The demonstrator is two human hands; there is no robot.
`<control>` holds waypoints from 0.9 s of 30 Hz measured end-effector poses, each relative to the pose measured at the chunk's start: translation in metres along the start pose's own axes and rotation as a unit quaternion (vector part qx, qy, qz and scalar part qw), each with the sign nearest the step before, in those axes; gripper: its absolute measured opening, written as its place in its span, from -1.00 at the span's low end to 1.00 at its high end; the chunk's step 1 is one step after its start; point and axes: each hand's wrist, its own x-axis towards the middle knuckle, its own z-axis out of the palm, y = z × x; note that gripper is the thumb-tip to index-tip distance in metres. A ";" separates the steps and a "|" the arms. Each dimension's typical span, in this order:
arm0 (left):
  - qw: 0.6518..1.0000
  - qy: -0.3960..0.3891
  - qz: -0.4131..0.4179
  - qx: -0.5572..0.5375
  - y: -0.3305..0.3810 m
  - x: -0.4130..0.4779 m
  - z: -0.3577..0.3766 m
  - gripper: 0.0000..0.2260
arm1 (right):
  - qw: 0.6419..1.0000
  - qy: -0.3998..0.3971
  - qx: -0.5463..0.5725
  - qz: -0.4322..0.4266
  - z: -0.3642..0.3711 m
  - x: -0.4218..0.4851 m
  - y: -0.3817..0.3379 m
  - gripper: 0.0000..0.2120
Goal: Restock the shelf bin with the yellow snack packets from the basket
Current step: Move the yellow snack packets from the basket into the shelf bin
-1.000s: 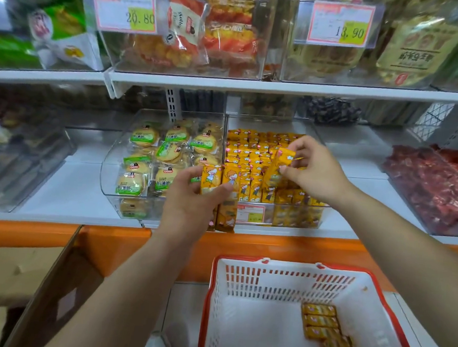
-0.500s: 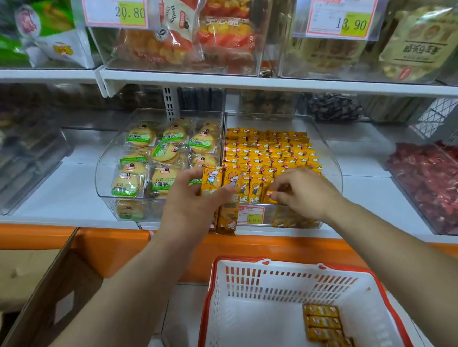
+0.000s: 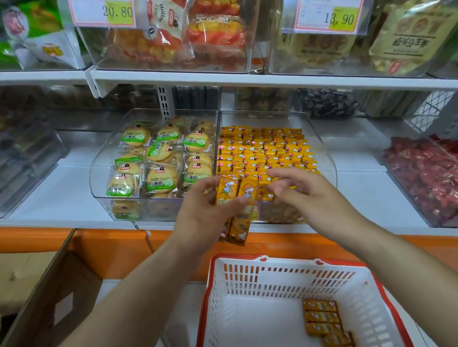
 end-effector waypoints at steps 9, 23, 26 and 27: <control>0.997 -0.071 0.009 0.032 0.003 -0.012 0.019 -0.29 | 0.980 -0.016 0.193 0.051 0.006 -0.020 0.004 -0.71; 0.998 0.012 0.034 0.046 0.002 0.003 -0.013 -0.69 | 0.988 0.139 -0.064 -0.018 -0.007 0.040 0.004 -0.79; 0.999 0.017 0.014 0.032 0.002 0.006 -0.018 -0.66 | 0.967 0.068 -0.244 -0.031 0.001 0.062 0.009 -0.78; 0.999 0.020 0.004 0.026 0.003 0.008 -0.020 -0.67 | 0.955 0.045 -0.291 -0.032 0.003 0.068 0.010 -0.76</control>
